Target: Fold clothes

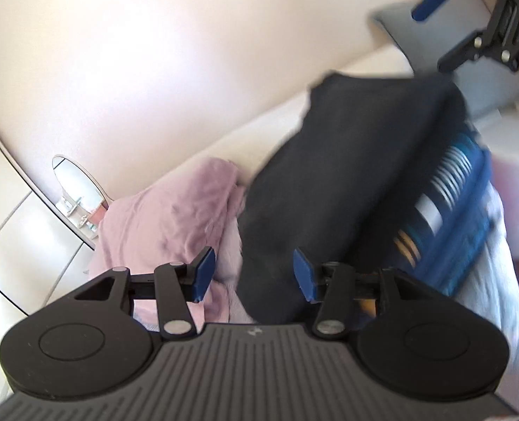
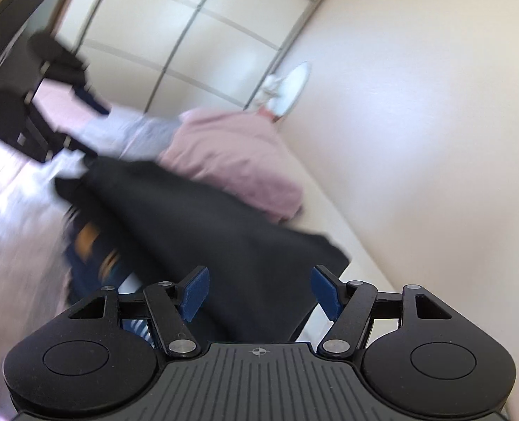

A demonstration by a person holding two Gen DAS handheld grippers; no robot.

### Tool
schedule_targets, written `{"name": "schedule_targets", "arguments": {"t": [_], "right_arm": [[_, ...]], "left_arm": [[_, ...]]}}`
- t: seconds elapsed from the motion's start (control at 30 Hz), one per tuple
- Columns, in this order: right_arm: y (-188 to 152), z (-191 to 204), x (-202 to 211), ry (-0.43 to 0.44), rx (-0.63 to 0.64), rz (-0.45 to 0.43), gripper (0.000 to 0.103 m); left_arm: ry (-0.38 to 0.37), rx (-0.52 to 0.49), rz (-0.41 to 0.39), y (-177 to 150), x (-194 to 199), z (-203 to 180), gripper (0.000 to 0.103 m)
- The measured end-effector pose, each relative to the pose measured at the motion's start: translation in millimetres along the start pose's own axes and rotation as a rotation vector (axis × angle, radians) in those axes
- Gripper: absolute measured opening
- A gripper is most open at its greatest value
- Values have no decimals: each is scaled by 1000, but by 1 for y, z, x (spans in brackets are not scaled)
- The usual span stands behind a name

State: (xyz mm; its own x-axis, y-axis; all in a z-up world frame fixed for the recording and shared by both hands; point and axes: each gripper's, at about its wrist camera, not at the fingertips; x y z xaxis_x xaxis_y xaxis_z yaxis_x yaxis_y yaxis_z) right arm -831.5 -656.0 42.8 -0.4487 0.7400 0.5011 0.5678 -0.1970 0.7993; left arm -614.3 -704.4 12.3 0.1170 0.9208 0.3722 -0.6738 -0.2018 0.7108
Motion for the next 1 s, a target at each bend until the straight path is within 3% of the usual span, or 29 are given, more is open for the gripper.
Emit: {"name": "schedule_targets", "arguments": {"t": [0.07, 0.17, 0.27, 0.5, 0.87, 1.0], "right_arm": [[7, -25, -21, 62, -109, 10, 66], [2, -56, -56, 164, -292, 56, 66], [-27, -54, -66, 203, -334, 119, 66], [-69, -11, -46, 193, -346, 139, 66], [-53, -28, -44, 136, -401, 64, 67], [-44, -31, -43, 106, -386, 59, 72]], "left_arm": [[-40, 51, 8, 10, -20, 6, 44], [-188, 113, 112, 5, -45, 1, 35], [-183, 120, 117, -11, -30, -10, 32], [-209, 102, 129, -38, -9, -38, 32], [-174, 148, 129, -23, -22, -13, 36], [-154, 180, 130, -21, -24, -7, 40]]}}
Point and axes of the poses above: each gripper's, at about its wrist camera, not at the fingertips, and x roughly against the way its jaws point, z to its left, y to its top, and after that the axes turned 14 degrees about y, right-handed
